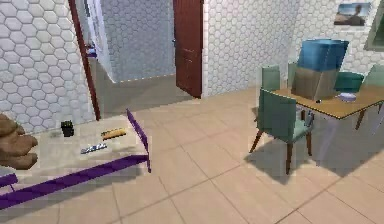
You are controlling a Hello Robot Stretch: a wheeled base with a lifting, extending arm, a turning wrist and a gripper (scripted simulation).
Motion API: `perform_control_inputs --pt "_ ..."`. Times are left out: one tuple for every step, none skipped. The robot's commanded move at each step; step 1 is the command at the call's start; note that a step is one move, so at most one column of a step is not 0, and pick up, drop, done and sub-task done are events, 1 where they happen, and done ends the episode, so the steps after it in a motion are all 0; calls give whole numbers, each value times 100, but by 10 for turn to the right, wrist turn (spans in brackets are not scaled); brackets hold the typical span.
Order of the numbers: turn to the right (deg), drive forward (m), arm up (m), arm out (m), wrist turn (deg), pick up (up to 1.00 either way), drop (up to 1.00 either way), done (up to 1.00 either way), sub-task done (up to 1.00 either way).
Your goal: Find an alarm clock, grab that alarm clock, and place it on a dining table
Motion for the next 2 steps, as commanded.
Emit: perform_control_inputs --pt "-270 0 0 0 0 0 0 0 0" --pt "0 100 0 0 0 0 0 0 0"
